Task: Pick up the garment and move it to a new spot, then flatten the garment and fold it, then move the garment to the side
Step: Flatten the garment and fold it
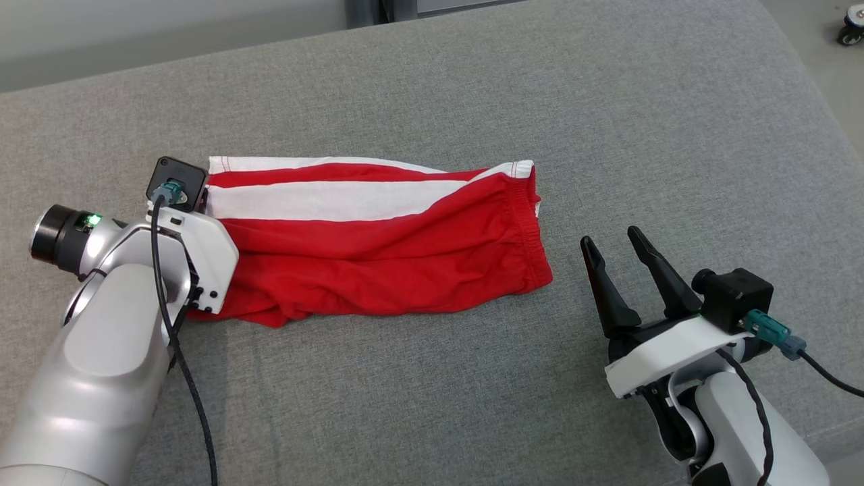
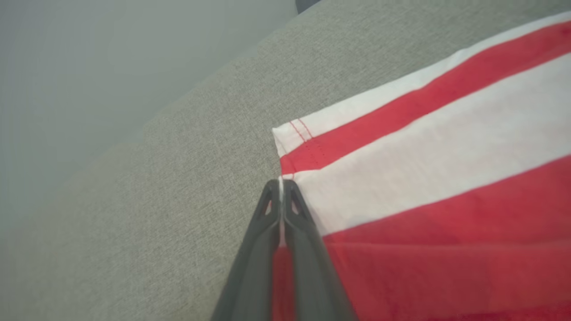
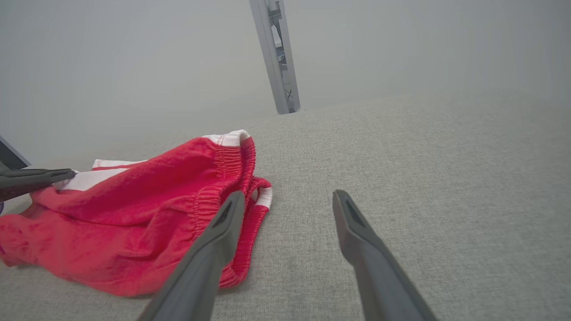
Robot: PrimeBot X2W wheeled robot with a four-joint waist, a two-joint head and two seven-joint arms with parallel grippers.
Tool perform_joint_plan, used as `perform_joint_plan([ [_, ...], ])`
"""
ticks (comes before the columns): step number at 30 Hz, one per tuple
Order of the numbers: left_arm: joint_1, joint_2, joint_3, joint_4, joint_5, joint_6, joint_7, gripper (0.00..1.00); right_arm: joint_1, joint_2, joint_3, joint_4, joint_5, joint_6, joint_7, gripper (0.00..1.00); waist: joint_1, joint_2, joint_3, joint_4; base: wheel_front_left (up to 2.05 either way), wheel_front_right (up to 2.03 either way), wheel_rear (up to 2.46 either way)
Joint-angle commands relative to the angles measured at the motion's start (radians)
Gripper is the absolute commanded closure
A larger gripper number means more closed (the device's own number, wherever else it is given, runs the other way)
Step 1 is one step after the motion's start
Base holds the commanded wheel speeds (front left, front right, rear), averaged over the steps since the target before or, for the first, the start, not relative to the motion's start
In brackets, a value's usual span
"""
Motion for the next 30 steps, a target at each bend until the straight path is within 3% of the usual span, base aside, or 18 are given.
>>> perform_joint_plan([
  [1,-0.016,0.004,-0.001,0.001,-0.004,0.003,-0.011,1.00,-0.010,-0.003,0.001,0.005,-0.004,0.000,-0.007,0.00,0.0000,0.0000,-0.001,0.000,0.00,0.00,0.00],
  [14,-0.054,-0.006,0.016,-0.012,-0.013,0.087,-0.146,1.00,-0.014,0.001,0.007,0.006,0.001,0.000,-0.008,0.00,0.0000,0.0000,-0.005,-0.005,0.00,0.00,0.00],
  [24,-0.073,-0.007,-0.001,0.060,-0.021,0.073,-0.153,1.00,-0.017,0.004,0.007,-0.005,0.001,0.000,-0.007,0.00,0.0000,0.0000,0.005,-0.028,0.00,0.00,0.00],
  [25,-0.074,-0.010,-0.003,0.069,-0.021,0.073,-0.157,0.95,-0.017,0.005,0.007,-0.005,0.000,0.000,-0.007,0.00,0.0000,0.0000,0.006,-0.030,0.00,0.00,0.00],
  [26,-0.075,-0.014,-0.005,0.076,-0.021,0.076,-0.162,0.44,-0.016,0.007,0.007,-0.005,0.000,0.000,-0.007,0.00,0.0000,0.0000,0.006,-0.031,0.00,0.00,0.00],
  [27,-0.076,-0.017,-0.005,0.083,-0.023,0.082,-0.168,0.00,-0.014,0.008,0.008,-0.005,-0.001,0.000,-0.007,0.00,0.0000,0.0000,0.006,-0.032,0.00,0.00,0.00],
  [30,-0.079,-0.021,-0.007,0.105,-0.028,0.086,-0.188,0.00,-0.009,0.012,0.007,-0.003,-0.003,0.000,-0.007,0.00,0.0000,0.0000,0.004,-0.033,0.00,0.00,0.00],
])
